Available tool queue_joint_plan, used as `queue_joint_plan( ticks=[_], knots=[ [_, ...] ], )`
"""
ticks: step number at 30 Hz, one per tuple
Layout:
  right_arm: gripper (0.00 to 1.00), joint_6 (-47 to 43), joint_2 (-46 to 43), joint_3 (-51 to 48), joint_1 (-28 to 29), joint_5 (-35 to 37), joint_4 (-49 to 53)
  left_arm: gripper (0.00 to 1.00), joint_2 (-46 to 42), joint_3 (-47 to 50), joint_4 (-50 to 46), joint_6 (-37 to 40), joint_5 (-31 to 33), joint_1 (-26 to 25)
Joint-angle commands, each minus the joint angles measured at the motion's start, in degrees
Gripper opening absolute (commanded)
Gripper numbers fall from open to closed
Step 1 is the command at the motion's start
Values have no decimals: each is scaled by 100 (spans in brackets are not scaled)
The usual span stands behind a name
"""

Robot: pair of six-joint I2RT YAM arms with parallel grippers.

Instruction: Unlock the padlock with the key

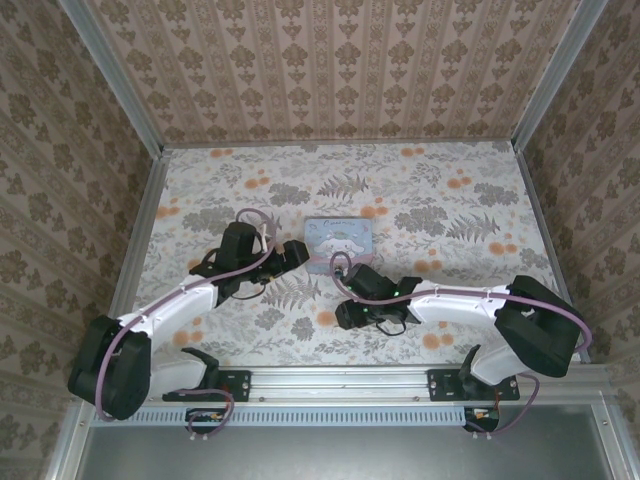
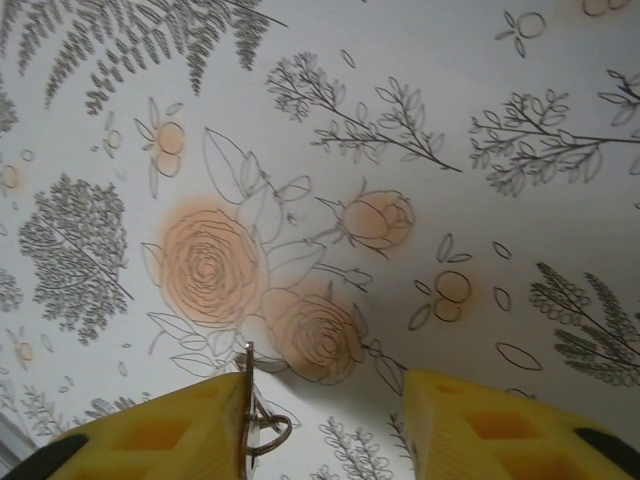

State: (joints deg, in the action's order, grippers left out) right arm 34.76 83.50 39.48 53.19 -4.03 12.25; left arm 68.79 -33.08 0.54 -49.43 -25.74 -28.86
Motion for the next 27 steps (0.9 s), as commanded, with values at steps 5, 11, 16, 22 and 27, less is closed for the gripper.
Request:
queue_joint_plan(
  ticks=[5,11,16,22,27],
  knots=[
    [18,399,-126,-190,-14,-127,-324,100,3,43,102,-40,-4,-66],
    [0,791,-336,-415,-156,-334,-944,100,-68,33,79,-76,-45,-93],
    [25,664,-619,-258,-187,-200,-592,100,-129,-88,-58,103,-71,-115],
    [45,600,-557,5,-192,272,329,100,-274,-258,-446,375,231,-170],
    [48,473,-454,160,-114,404,573,100,-373,-265,-663,407,665,-179]
  ],
)
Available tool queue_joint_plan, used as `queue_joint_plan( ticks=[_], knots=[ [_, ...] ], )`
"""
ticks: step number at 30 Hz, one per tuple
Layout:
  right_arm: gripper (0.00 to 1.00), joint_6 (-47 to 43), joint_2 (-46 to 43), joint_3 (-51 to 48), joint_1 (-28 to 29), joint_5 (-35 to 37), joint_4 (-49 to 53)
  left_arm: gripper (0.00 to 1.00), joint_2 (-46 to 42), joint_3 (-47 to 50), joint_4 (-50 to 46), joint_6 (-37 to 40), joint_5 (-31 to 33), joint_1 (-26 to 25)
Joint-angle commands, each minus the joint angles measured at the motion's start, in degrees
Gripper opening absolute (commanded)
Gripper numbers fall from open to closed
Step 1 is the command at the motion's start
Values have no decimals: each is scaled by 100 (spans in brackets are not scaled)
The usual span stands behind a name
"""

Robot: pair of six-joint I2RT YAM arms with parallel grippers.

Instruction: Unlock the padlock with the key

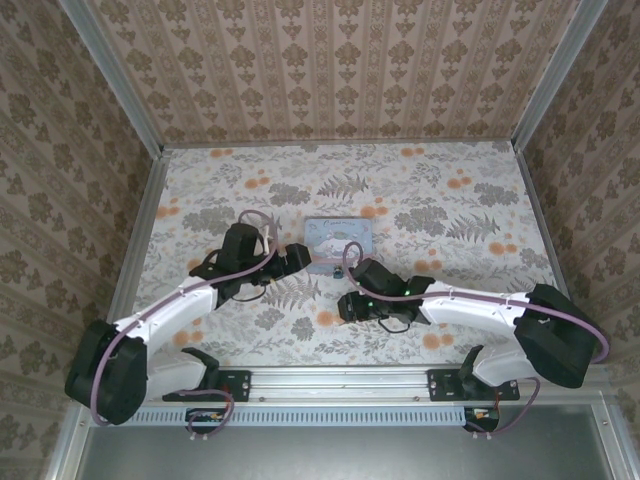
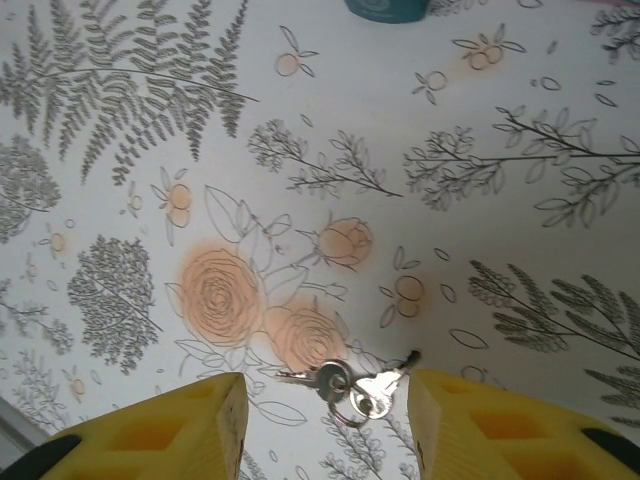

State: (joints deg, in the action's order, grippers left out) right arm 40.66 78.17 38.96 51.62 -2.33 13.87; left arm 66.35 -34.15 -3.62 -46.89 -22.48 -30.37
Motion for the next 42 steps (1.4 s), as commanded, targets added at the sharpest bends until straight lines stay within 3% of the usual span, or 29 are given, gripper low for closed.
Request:
queue_joint_plan(
  ticks=[1,9,15,24,42],
  knots=[
    [48,-316,80,294,56,248,533,100,-154,-138,-258,123,439,-17],
    [48,-2669,101,887,70,-339,1588,100,-335,-148,-529,198,668,22],
    [46,-3668,699,1286,150,-390,2221,100,-308,-96,-474,-148,404,159],
    [45,-4022,1341,1691,222,-267,2338,100,-83,-21,-365,-592,-188,574],
    [42,-4216,2065,2045,420,-46,2615,100,-25,-58,-355,-604,-126,655]
  ],
)
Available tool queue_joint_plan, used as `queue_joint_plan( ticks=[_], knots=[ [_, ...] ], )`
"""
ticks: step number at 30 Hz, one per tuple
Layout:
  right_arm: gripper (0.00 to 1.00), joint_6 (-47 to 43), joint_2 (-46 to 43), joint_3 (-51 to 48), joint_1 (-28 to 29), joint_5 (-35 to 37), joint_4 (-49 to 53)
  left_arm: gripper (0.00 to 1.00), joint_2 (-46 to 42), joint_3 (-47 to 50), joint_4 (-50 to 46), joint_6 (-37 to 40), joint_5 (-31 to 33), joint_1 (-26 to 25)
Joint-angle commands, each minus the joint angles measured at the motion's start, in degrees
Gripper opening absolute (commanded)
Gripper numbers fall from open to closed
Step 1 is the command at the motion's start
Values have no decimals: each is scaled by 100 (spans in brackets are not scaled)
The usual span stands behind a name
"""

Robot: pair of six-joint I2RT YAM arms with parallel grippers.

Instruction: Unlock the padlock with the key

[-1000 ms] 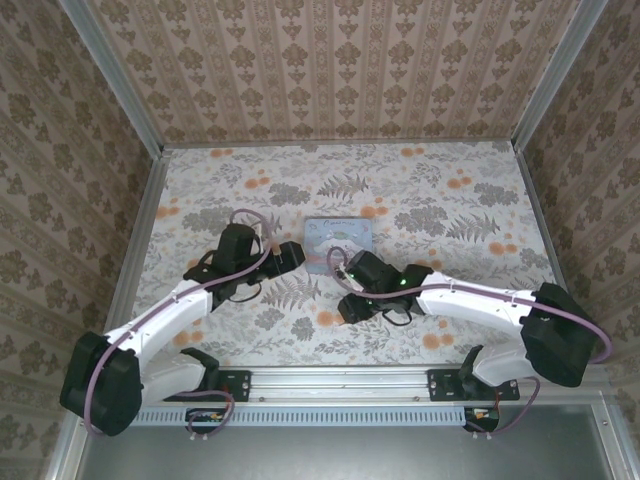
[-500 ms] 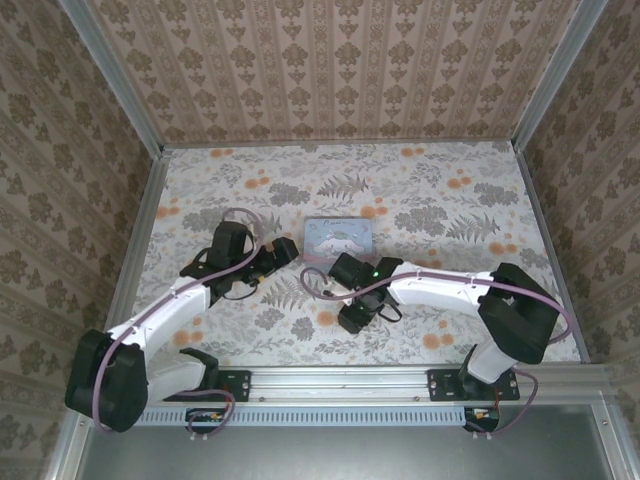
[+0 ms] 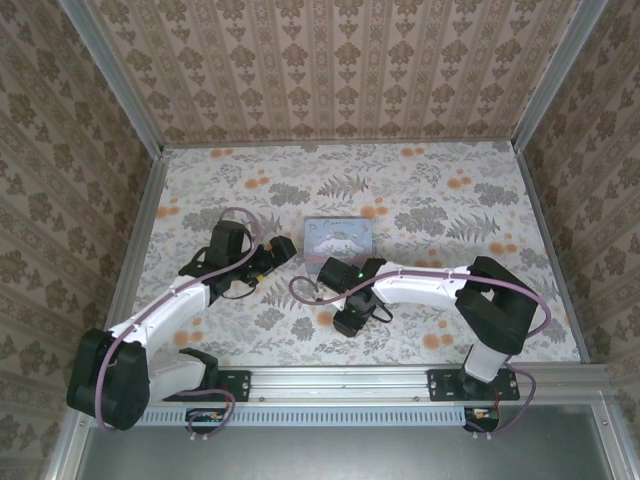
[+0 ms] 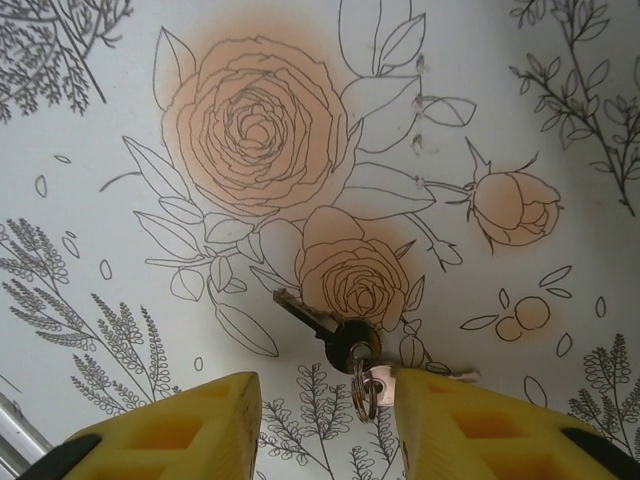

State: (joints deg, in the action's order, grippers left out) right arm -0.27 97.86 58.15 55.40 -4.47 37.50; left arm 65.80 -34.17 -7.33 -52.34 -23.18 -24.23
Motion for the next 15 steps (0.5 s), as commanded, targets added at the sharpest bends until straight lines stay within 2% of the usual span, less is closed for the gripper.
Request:
queue_joint_plan(
  ticks=[1,8,15],
  knots=[
    [41,-122,124,138,50,169,267,100,23,-41,21,-61,-47,41],
    [40,-112,345,317,114,405,394,100,17,-11,81,-75,-64,41],
    [42,-120,131,498,149,586,477,100,-47,6,35,-68,-80,40]
  ],
)
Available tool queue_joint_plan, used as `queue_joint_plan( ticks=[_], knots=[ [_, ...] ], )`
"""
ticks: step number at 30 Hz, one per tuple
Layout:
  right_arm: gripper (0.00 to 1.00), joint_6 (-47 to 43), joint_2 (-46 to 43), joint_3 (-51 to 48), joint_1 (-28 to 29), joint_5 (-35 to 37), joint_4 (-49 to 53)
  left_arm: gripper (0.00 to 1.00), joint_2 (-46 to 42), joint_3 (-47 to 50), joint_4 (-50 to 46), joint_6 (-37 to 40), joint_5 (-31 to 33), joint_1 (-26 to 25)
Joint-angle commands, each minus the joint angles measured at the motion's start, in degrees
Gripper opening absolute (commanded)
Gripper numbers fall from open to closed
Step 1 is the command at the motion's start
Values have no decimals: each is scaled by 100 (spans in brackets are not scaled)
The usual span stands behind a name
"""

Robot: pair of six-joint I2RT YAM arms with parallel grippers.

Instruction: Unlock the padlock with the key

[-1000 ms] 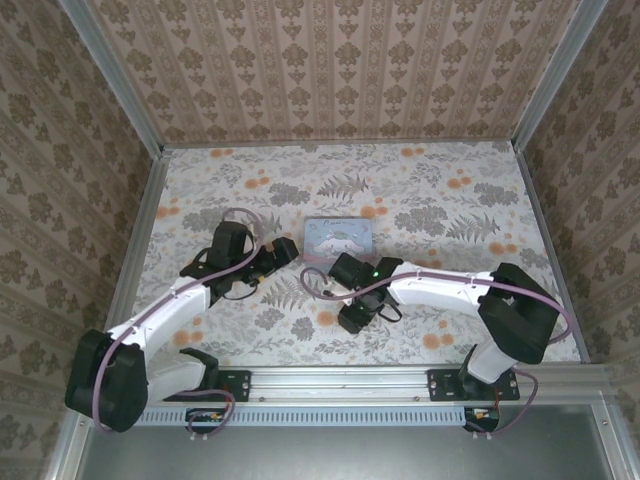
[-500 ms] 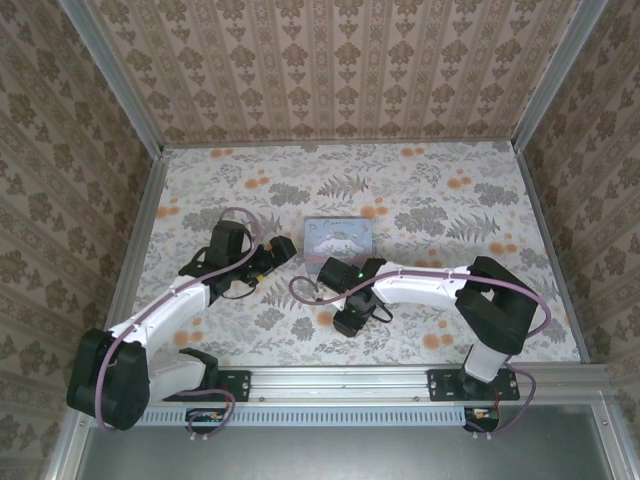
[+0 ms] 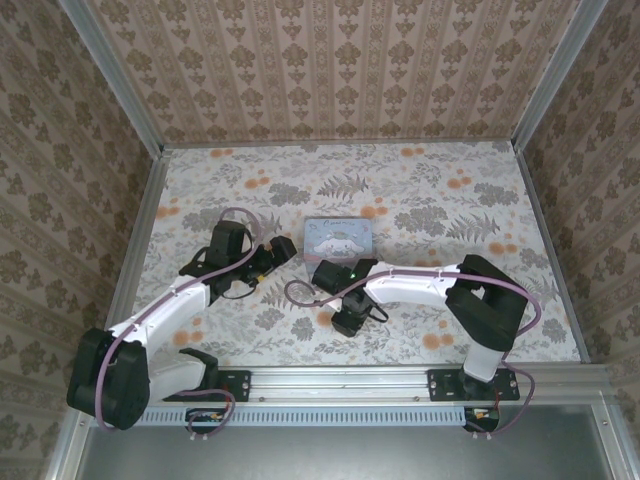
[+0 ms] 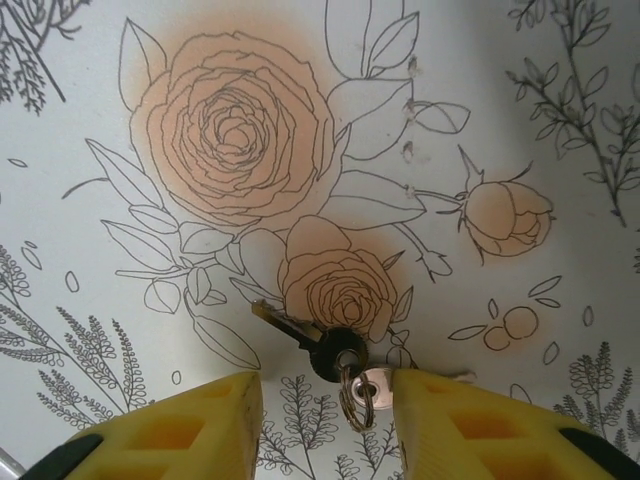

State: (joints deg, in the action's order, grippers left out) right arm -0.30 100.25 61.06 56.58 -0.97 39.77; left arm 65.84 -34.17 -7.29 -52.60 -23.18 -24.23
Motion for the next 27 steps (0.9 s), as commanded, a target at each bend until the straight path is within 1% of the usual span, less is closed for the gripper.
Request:
queue_joint_plan(
  ticks=[1,8,27],
  knots=[
    [43,-126,-143,244,37,257,280,100,-69,7,21,-40,-77,41],
    [44,-235,-110,405,38,298,462,100,-132,16,-4,-44,-72,41],
    [44,-388,624,548,141,81,479,100,-189,-4,-90,-31,-40,46]
  ],
)
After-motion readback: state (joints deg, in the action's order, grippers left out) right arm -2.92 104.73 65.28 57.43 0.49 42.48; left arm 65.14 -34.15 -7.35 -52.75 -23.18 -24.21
